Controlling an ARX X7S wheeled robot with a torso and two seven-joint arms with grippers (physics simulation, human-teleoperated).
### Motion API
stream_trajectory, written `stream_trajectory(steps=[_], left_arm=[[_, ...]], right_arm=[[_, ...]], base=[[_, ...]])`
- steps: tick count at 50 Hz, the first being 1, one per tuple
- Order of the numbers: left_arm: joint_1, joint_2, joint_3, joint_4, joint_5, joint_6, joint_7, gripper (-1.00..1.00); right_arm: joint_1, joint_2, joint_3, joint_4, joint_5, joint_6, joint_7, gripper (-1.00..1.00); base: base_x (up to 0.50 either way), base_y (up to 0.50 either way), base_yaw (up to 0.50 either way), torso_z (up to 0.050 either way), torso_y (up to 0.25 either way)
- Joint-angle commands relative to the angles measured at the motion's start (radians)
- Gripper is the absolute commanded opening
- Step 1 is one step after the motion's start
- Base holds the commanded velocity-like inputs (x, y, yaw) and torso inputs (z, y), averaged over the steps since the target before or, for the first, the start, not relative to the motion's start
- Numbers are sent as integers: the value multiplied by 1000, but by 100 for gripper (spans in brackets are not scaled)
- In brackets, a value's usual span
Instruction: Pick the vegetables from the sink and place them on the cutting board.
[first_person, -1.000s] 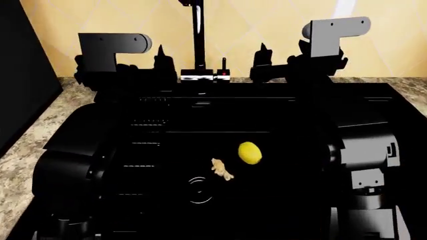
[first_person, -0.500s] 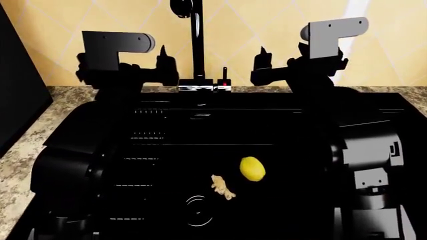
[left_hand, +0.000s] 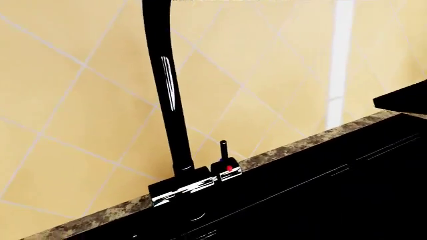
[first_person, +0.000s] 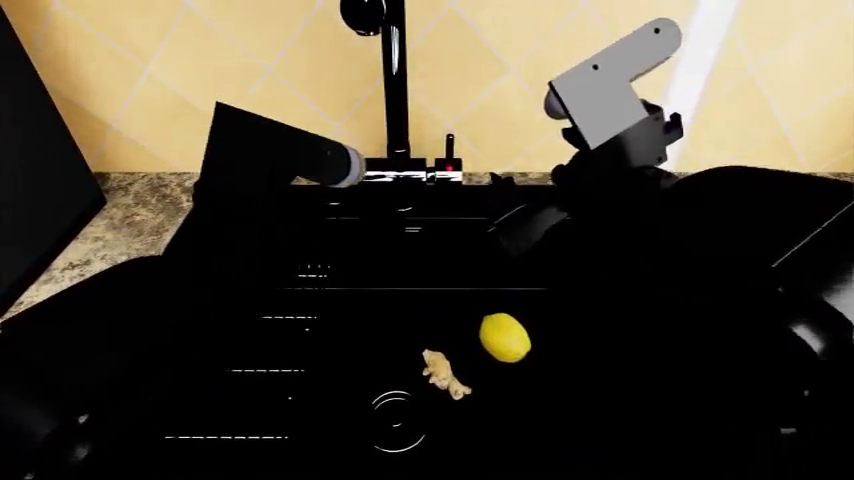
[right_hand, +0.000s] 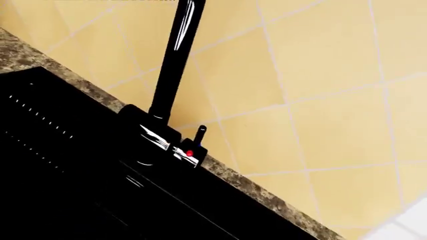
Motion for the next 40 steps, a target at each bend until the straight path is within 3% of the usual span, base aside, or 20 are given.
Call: stream_trajectory(steps=[1, 15, 40], left_arm=[[-31, -62, -69, 129, -289, -173, -160, 100], [-52, -88, -43, 112, -377, -123, -252, 100], [-23, -118, 12, 109, -385, -39, -267, 100]], right_arm=[[146, 152, -132, -33, 542, 150, 353, 100], [128, 98, -191, 133, 664, 118, 435, 100], [56, 22, -350, 335, 518, -53, 305, 100]], base=[[0, 0, 0, 0, 0], [0, 0, 0, 0, 0], [0, 0, 0, 0, 0]])
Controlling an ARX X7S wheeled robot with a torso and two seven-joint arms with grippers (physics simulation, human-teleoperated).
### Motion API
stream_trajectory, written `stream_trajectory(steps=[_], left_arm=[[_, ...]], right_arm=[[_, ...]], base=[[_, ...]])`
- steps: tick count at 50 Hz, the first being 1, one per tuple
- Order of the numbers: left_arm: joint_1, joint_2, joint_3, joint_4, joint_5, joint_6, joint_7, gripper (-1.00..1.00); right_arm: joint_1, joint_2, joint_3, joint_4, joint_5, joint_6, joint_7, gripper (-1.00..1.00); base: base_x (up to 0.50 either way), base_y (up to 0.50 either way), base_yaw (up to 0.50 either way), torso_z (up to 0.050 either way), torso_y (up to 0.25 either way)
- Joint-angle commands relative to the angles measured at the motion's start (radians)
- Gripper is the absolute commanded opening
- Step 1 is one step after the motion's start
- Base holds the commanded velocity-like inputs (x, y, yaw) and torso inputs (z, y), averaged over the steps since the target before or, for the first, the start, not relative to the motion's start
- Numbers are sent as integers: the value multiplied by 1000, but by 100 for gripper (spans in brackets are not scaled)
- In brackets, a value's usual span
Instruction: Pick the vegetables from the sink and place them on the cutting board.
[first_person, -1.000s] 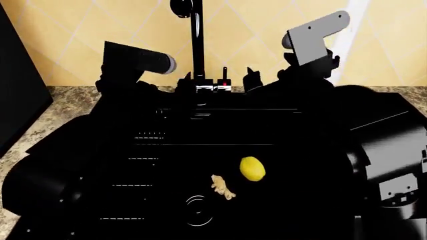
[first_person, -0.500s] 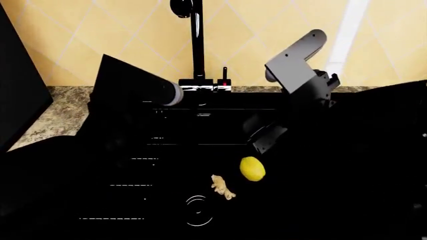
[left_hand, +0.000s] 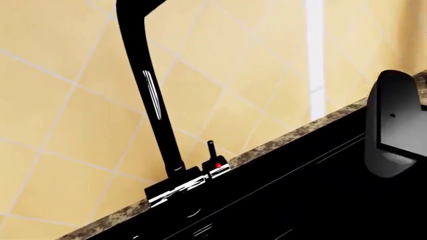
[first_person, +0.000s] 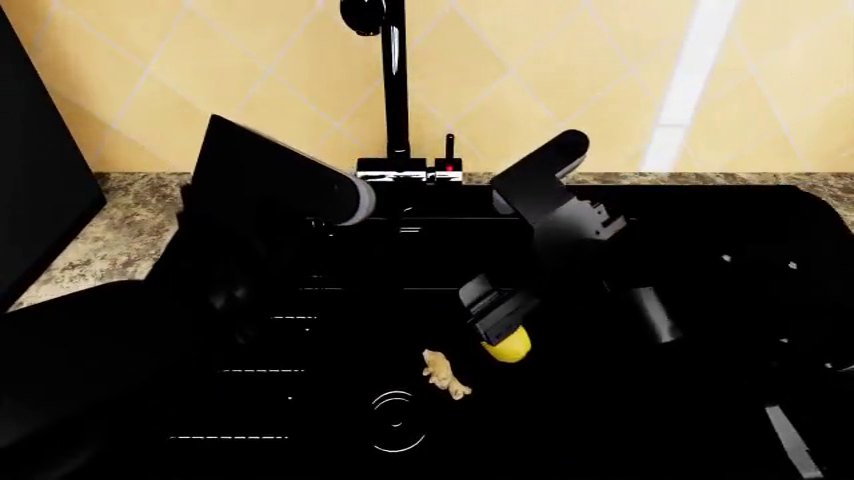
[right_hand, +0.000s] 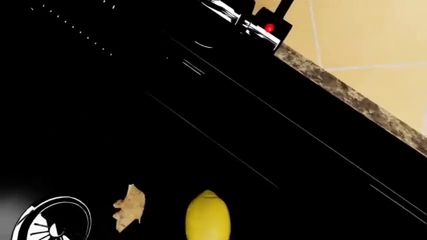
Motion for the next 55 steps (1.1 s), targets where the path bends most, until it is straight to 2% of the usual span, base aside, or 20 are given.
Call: stream_trajectory(steps=[1, 18, 55], left_arm=[[13, -16, 21, -5, -9, 37, -7, 100], [39, -35, 70, -25, 21, 99, 1, 100], [55, -48, 96, -51, 24, 153, -5, 100]], right_arm=[[-23, -23, -68, 92, -65, -84, -65, 100], [-48, -58, -164, 277, -218, -244, -209, 100], [-103, -129, -250, 546, -337, -407, -341, 100]], base=[[0, 0, 0, 0, 0], [0, 0, 0, 0, 0], [0, 0, 0, 0, 0]])
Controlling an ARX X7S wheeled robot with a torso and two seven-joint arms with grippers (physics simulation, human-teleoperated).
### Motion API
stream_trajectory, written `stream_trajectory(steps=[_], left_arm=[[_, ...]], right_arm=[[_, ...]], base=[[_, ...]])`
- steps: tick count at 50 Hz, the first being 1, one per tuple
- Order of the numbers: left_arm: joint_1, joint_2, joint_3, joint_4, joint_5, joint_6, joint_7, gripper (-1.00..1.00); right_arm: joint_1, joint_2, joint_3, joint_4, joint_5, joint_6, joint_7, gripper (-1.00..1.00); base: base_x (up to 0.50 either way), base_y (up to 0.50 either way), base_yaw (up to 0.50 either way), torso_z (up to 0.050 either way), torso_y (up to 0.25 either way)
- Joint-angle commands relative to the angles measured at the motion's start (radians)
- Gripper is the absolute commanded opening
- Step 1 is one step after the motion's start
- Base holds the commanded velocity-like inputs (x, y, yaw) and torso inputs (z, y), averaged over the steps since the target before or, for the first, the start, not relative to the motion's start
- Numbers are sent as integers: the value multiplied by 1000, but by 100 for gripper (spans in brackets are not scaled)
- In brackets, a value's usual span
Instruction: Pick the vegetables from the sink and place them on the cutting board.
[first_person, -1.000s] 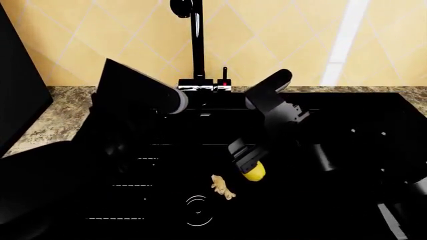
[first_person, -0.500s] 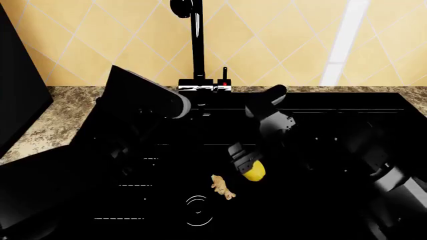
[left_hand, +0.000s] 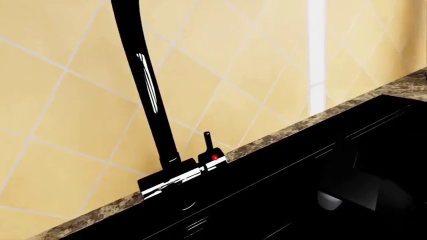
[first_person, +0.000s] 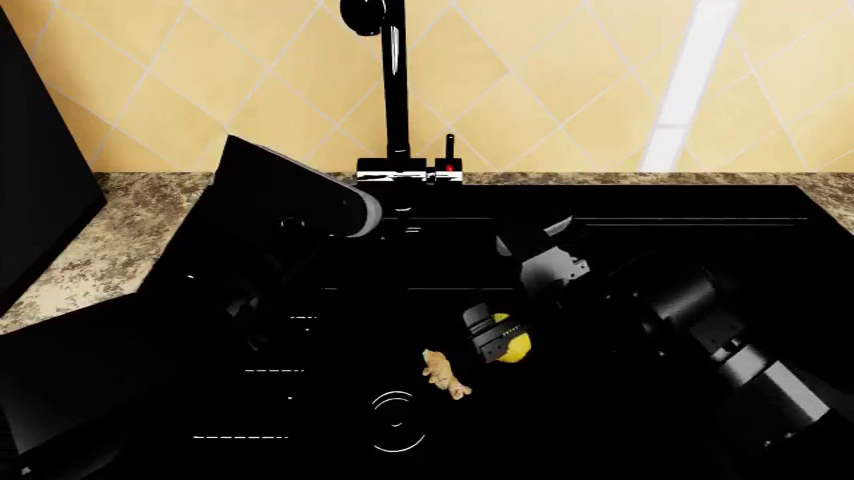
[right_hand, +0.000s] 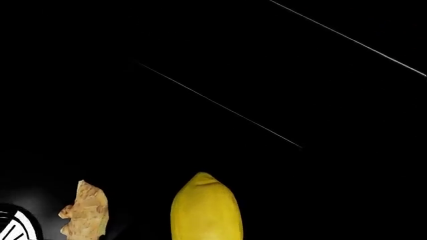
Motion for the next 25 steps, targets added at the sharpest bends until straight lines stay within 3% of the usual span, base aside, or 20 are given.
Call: stream_trajectory(steps=[1, 25], left_arm=[[1, -4, 6, -6, -4, 10, -3, 100], [14, -11, 19, -14, -14, 32, -7, 100]], right_arm=[[-10, -30, -28, 96, -40, -58, -52, 100], [-34, -117, -87, 332, -124, -190, -163, 100]], base=[[0, 0, 0, 0, 0], [0, 0, 0, 0, 0]])
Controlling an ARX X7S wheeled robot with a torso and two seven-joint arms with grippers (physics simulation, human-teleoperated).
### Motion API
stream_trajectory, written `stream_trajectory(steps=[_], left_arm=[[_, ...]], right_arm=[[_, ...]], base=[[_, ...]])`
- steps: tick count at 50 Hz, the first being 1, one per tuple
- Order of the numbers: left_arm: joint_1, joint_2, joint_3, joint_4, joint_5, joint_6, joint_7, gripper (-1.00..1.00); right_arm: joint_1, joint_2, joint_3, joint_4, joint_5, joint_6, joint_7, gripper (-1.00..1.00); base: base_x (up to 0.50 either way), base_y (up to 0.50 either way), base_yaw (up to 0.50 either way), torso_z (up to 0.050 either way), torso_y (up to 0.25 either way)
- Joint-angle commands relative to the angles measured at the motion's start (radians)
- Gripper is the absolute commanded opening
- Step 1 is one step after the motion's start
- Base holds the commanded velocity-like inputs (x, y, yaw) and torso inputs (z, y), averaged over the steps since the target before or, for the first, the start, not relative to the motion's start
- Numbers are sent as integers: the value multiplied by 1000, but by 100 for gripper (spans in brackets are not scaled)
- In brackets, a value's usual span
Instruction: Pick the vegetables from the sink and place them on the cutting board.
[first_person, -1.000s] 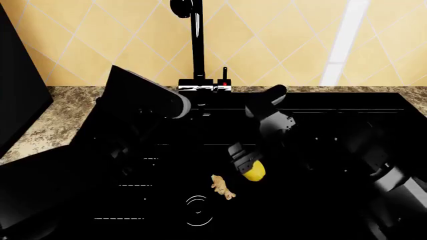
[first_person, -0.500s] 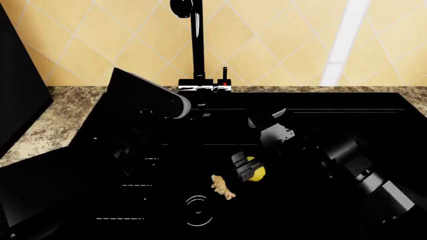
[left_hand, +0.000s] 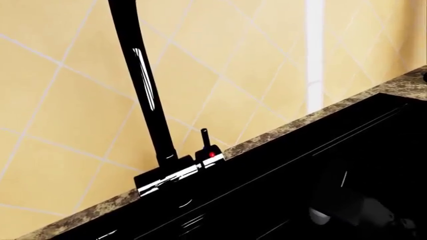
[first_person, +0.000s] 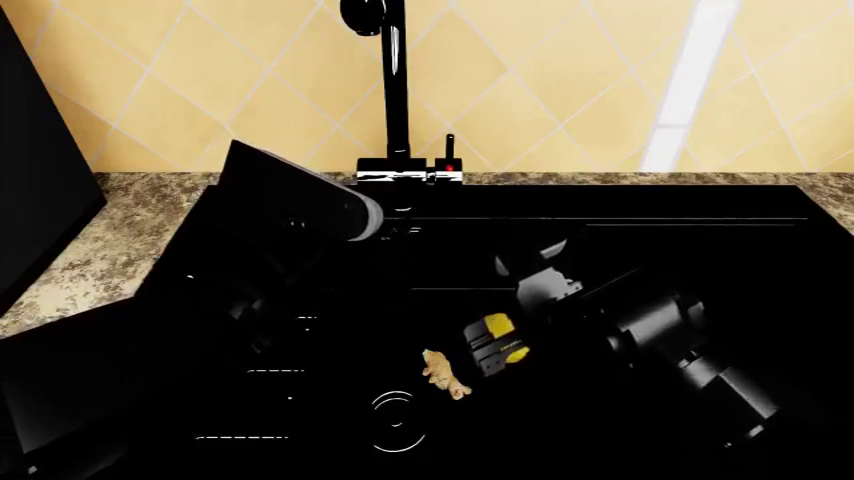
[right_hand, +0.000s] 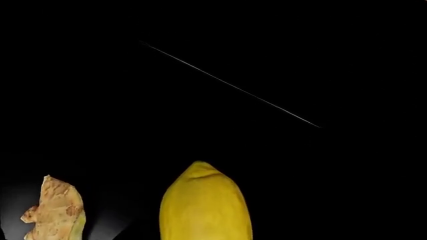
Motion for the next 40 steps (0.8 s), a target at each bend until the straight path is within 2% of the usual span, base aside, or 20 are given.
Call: stream_trajectory(steps=[1, 40], left_arm=[[3, -3, 3, -5, -6, 9, -3, 100], [8, -18, 17, -14, -19, 38, -13, 100]], right_arm=[[-3, -51, -31, 127, -45, -69, -62, 100], [-29, -197, -80, 514, -131, -266, -235, 100]], base=[[0, 0, 0, 0, 0], [0, 0, 0, 0, 0]])
